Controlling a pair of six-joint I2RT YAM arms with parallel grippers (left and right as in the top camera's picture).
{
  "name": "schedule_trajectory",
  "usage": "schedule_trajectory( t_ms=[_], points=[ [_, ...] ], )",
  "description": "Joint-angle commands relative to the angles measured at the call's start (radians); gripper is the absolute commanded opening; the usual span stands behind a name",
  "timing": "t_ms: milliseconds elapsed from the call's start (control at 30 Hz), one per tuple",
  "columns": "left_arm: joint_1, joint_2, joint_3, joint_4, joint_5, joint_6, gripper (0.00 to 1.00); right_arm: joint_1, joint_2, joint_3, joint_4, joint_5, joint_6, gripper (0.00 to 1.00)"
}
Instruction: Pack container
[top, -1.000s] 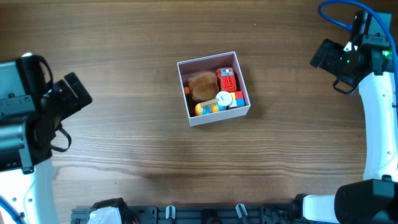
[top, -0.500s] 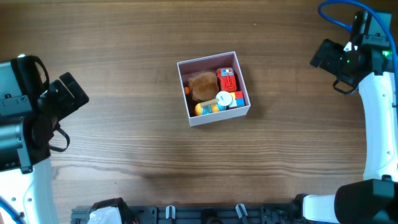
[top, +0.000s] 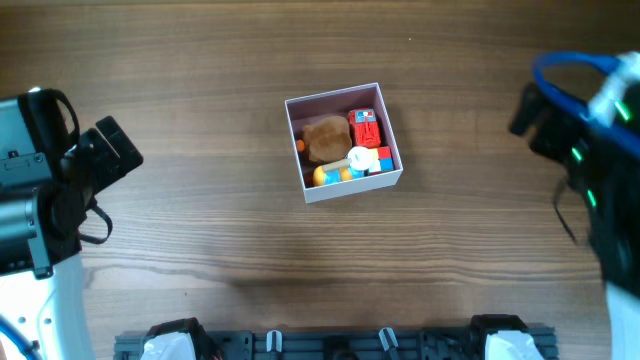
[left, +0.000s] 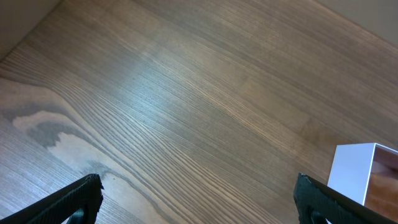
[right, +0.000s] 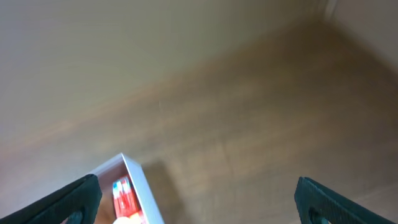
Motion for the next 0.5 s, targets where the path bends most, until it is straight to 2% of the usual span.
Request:
schedule_trajectory(
  t_ms=[0,167,367,467],
  points=[
    [0.008,-0.003,0.002,0.0,0.009,-0.012,1.0,0.0,-0.148,-0.151,0.089,-0.006,-0.121,1.0],
    [0.008,-0.003,0.002,0.0,0.009,-0.012,1.0,0.0,-0.396,-0.48,0.268,-0.155,-0.265,1.0],
    [0.008,-0.003,0.002,0.0,0.009,-0.012,1.0,-0.007,-0.648,-0.841,0.38,-0.177,-0.262,1.0],
    [0.008,-0.003,0.002,0.0,0.009,-0.012,1.0,-0.03,-0.731,-0.959,0.408,-0.196,-0.262,1.0]
  ],
)
